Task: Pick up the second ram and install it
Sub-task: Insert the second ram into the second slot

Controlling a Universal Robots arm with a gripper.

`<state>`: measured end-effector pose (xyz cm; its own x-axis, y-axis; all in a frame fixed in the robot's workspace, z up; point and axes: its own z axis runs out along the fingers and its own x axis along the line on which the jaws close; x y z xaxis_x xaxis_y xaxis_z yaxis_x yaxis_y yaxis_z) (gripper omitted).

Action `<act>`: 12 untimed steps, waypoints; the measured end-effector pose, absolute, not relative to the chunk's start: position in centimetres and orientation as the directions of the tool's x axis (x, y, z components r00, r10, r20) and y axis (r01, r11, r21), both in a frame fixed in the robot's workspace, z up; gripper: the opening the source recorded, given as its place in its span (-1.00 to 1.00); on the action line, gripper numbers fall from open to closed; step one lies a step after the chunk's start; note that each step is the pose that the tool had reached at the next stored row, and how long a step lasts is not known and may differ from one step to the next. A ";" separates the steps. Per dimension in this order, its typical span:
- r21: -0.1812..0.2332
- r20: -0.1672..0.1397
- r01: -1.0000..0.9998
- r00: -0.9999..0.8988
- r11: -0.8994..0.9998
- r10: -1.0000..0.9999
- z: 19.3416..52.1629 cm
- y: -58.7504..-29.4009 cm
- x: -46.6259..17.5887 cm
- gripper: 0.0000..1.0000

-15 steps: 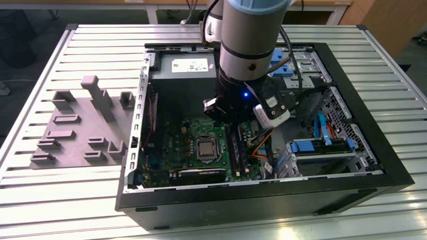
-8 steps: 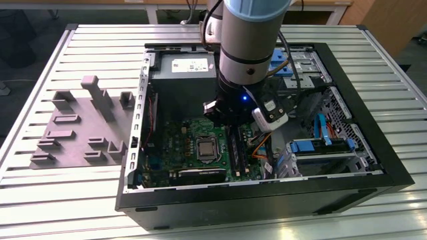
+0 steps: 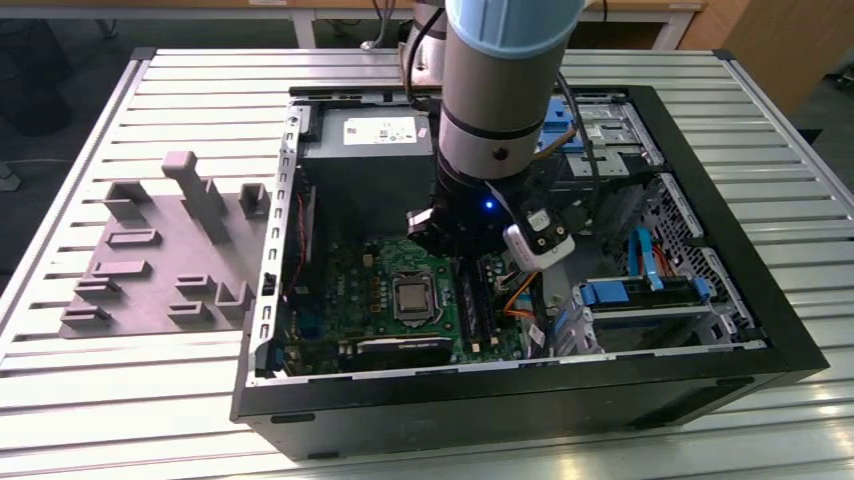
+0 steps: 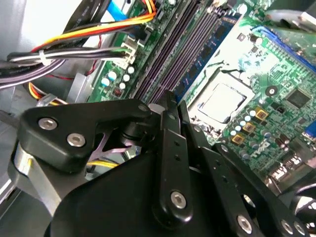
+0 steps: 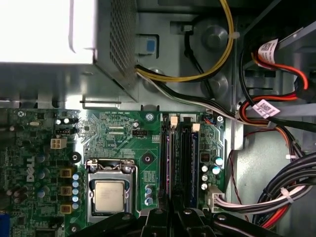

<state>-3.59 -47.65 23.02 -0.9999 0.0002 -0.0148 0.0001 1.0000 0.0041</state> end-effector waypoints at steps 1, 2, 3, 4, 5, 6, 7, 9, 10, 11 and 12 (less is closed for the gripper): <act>0.004 -0.015 0.004 -1.000 1.000 0.004 22.9 -47.7 -3.6 -0.72; 0.004 -0.015 0.008 -1.000 1.000 0.008 22.7 -47.7 -3.6 -0.72; 0.004 -0.015 0.013 -1.000 1.000 0.013 22.6 -47.7 -3.5 -0.72; 0.004 -0.015 0.015 -1.000 1.000 0.015 22.6 -47.7 -3.5 -0.72; 0.004 -0.015 0.015 -1.000 1.000 0.015 22.6 -47.7 -3.5 -0.72; 0.005 -0.015 0.015 -1.000 1.000 0.015 22.5 -47.7 -3.5 -0.72; 0.006 -0.015 0.015 -1.000 1.000 0.015 22.5 -47.7 -3.5 -0.72; 0.007 -0.015 0.015 -1.000 1.000 0.015 22.2 -47.7 -3.5 -0.72; 0.008 -0.015 0.015 -1.000 1.000 0.015 22.1 -47.7 -3.5 -0.72; 0.009 -0.015 0.015 -1.000 1.000 0.015 22.0 -47.7 -3.5 -0.72; 0.009 -0.015 0.015 -1.000 1.000 0.015 21.9 -47.7 -3.5 -0.72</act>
